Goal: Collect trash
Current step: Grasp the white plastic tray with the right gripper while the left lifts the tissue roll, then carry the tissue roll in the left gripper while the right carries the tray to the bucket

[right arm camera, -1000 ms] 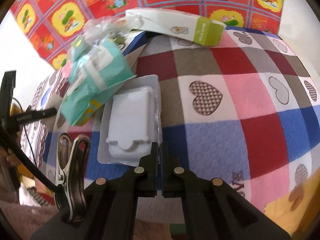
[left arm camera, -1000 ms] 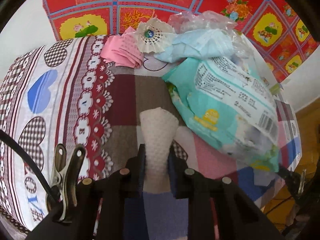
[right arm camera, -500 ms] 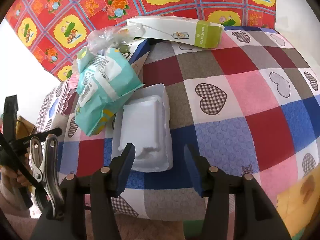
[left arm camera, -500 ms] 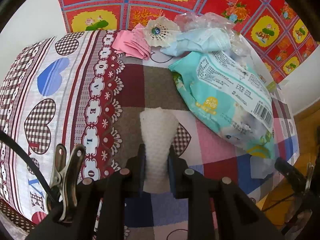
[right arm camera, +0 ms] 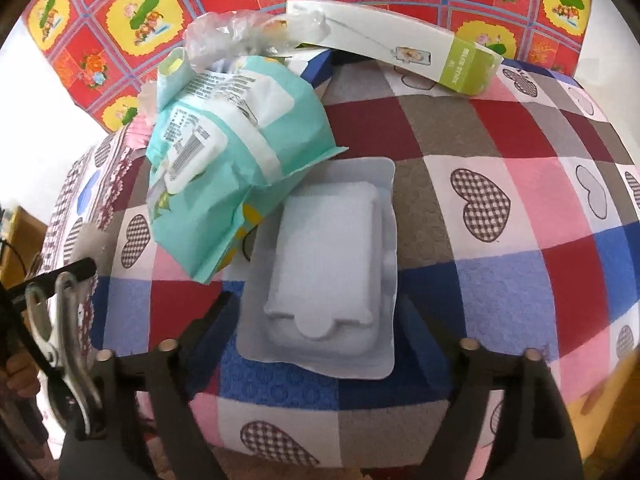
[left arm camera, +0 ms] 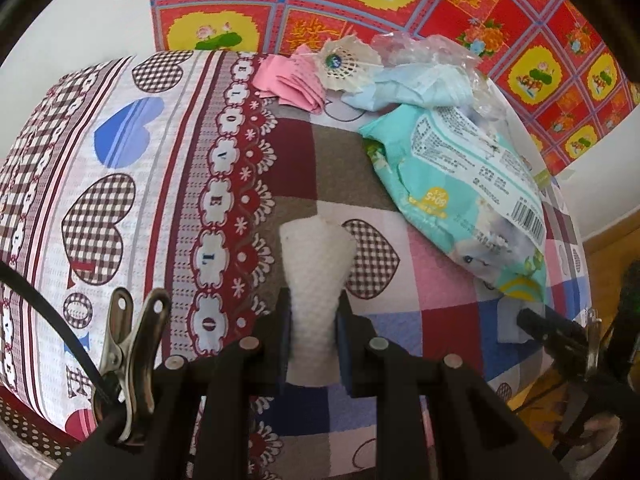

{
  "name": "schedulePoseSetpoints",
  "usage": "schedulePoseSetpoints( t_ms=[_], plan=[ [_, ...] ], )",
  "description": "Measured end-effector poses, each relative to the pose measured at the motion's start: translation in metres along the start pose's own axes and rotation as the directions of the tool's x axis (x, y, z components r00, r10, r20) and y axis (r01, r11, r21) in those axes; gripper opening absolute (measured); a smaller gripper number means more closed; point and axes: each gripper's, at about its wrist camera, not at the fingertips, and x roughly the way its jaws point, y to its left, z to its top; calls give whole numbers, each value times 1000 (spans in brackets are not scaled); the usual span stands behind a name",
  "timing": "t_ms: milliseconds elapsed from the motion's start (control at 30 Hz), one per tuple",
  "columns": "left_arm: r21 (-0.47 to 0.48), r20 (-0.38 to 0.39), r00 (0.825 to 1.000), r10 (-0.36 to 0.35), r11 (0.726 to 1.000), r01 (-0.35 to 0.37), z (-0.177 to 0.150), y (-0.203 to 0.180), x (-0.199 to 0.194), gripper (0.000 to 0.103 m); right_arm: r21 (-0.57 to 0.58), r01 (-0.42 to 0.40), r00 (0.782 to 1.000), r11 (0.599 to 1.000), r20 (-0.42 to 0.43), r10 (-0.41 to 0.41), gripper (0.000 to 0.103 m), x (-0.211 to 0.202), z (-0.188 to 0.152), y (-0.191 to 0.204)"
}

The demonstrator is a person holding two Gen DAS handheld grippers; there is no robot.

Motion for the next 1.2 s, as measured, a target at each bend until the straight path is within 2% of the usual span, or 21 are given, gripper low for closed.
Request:
schedulePoseSetpoints(
  t_ms=[467, 567, 633, 700, 833, 933, 1100, 1200],
  plan=[
    [-31, -3, 1000, -7, 999, 7, 0, 20, -8, 20, -5, 32, 999, 999, -38, -32, 86, 14, 3, 25],
    [-26, -6, 1000, -11, 1000, 11, -1, 23, -10, 20, -1, 60, 998, 998, -32, -60, 85, 16, 4, 28],
    [-18, -7, 1000, -10, 1000, 10, -2, 25, -11, 20, 14, 70, 998, 997, -11, -70, 72, 14, 3, 28],
    [-19, -10, 1000, -13, 1000, 13, -3, 27, -12, 20, 35, 80, 997, 996, -1, -80, 35, 11, 1, 29],
    [-16, -10, 1000, -17, 1000, 17, -5, 34, -18, 20, 94, 41, 999, 995, 10, -42, 32, 3, -8, 24],
    [-14, -6, 1000, -24, 1000, 24, -6, 39, -22, 20, 120, 49, 997, 992, 50, -56, 31, -11, -16, 24],
    [-8, 5, 999, -47, 999, 47, -5, 47, -31, 20, 143, 69, 986, 987, 138, -90, 22, -39, -22, 32],
    [1, 18, 998, -58, 998, 58, -4, 52, -39, 20, 151, 64, 980, 987, 176, -90, 22, -51, -26, 39]
  ],
)
